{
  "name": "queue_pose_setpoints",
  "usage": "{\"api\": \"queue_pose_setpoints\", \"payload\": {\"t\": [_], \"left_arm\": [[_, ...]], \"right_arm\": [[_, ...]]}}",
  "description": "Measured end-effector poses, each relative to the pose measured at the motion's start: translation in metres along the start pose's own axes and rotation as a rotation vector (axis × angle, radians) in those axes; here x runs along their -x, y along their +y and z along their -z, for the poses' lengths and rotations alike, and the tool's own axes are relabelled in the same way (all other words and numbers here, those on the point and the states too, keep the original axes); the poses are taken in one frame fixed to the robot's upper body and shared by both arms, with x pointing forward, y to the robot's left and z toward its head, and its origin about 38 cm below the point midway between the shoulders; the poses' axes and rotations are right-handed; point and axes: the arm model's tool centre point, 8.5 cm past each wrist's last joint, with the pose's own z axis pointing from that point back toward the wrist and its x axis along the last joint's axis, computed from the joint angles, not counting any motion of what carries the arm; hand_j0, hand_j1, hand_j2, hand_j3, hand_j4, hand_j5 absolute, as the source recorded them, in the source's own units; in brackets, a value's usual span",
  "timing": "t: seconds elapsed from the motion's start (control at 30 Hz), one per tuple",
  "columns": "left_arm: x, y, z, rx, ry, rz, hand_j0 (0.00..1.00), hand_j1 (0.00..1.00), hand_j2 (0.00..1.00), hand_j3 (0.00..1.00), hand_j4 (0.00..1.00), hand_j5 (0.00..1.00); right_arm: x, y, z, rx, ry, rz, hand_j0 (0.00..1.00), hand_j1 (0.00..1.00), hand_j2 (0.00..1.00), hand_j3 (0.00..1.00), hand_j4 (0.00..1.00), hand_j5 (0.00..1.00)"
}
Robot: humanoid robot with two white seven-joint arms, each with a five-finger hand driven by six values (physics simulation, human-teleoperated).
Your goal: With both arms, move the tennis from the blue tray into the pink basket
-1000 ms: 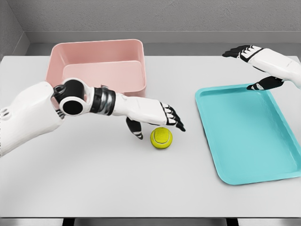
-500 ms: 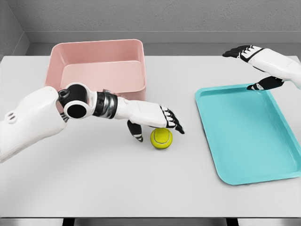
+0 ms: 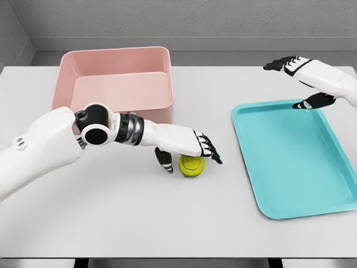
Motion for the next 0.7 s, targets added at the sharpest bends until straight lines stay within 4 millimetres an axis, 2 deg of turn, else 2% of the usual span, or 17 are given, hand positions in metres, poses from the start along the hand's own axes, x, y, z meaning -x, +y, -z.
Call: {"api": "queue_pose_setpoints", "payload": {"t": [0.7], "left_arm": [[0.009,-0.017,0.005,0.031,0.034,-0.015,1.00,1.00,1.00,1.00,1.00,1.00]], "right_arm": [[-0.001,0.000,0.000,0.000,-0.002,0.000,1.00,1.00,1.00,1.00,1.00,1.00]]}}
